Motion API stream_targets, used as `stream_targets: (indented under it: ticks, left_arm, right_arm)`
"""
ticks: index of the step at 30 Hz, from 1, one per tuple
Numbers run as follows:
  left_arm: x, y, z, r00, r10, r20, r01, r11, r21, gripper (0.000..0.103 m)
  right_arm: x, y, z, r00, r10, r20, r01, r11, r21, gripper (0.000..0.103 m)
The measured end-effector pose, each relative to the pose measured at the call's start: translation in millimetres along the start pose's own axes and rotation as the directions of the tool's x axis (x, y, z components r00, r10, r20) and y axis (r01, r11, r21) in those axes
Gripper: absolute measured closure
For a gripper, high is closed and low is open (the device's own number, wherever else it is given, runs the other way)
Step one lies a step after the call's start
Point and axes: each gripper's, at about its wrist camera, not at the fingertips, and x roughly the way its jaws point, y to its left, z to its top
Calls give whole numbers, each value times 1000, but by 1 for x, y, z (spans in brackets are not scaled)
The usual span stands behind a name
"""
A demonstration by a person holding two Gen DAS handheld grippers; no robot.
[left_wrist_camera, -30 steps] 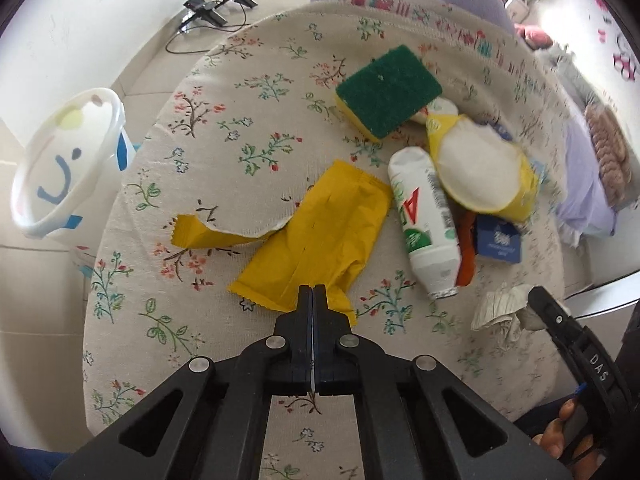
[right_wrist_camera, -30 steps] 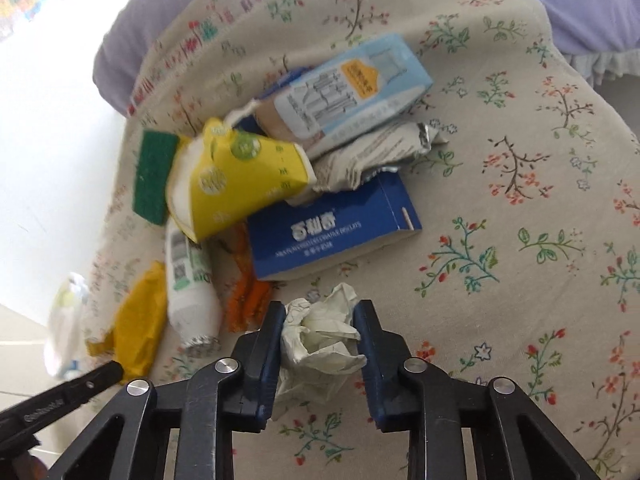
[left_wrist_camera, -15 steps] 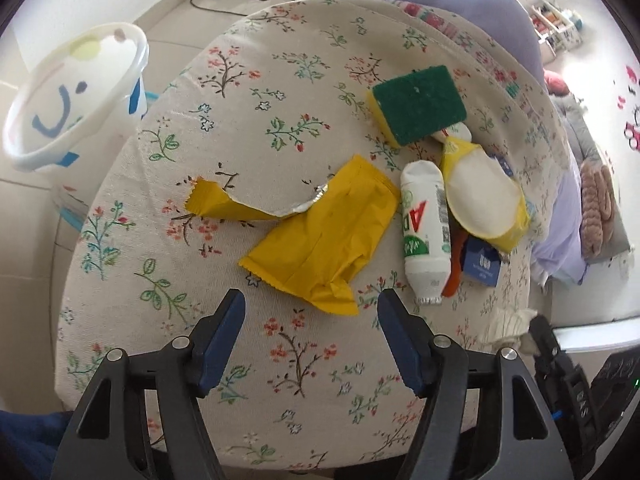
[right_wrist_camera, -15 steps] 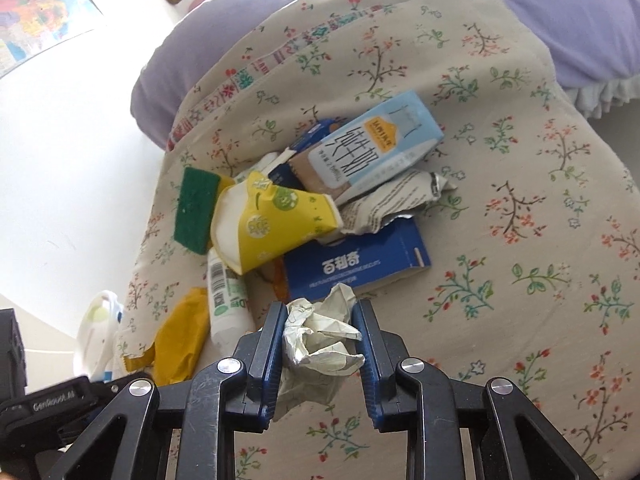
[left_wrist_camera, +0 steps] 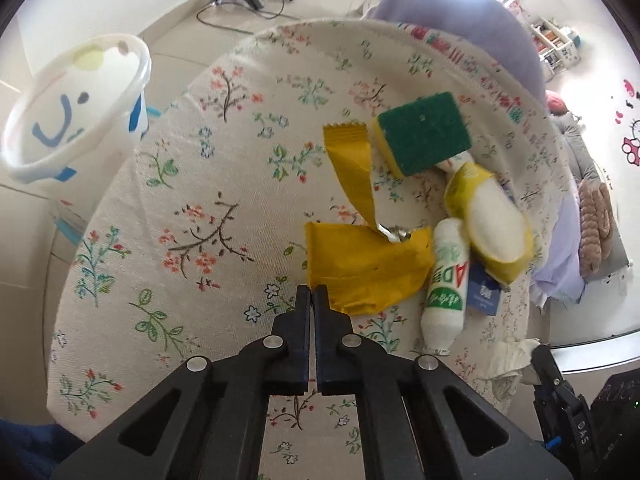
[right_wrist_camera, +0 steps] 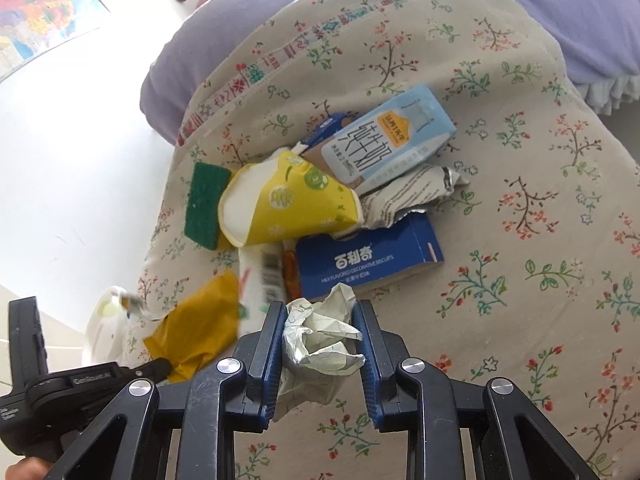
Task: Collect trash
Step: 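Carry both items to the white bucket and open both tools over it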
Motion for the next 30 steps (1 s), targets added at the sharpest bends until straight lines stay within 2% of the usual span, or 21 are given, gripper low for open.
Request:
stream_targets:
  ticks: [7,11,17,20,22,23,24,26,27,30]
  left_arm:
    - [-49,4,10,995,-62,78,60,998,22,103]
    - [-82,19,32,989,-56,138,57,998,-5,103]
    - [-130,63,92,974,68,218,-58,997,-51,103]
    - [-141,98,126,945,204,256,-183,978,-102,103]
    - [-134,125,137,925,289,248,-258,954,-151,103]
    - [-126,139,141,923,313,224,-277,944,-178,103]
    - [-117,151,142,930,315,190,-277,939,-202,103]
    - [-100,170,144,954,274,120,-238,938,-251,103]
    - [-94,175,147,957,273,103,-239,936,-258,103]
    - [-89,171,150,938,328,108,-298,927,-229,103]
  right_arm:
    - [-2,15,-2,999,28,23,-27,998,-51,72]
    - [0,30,-2,998,63,31,-60,994,-88,72]
    - [8,67,8,989,145,32,-139,980,-139,72]
    - [18,98,14,981,195,18,-188,965,-182,72]
    - [27,121,16,975,223,11,-215,952,-217,72]
    - [34,133,16,972,236,2,-229,945,-233,72]
    - [40,144,16,969,249,-8,-243,939,-244,72]
    - [61,168,17,957,287,-46,-289,925,-247,72]
    - [73,180,18,950,304,-67,-311,919,-244,72]
    - [113,221,14,927,347,-139,-372,892,-257,72]
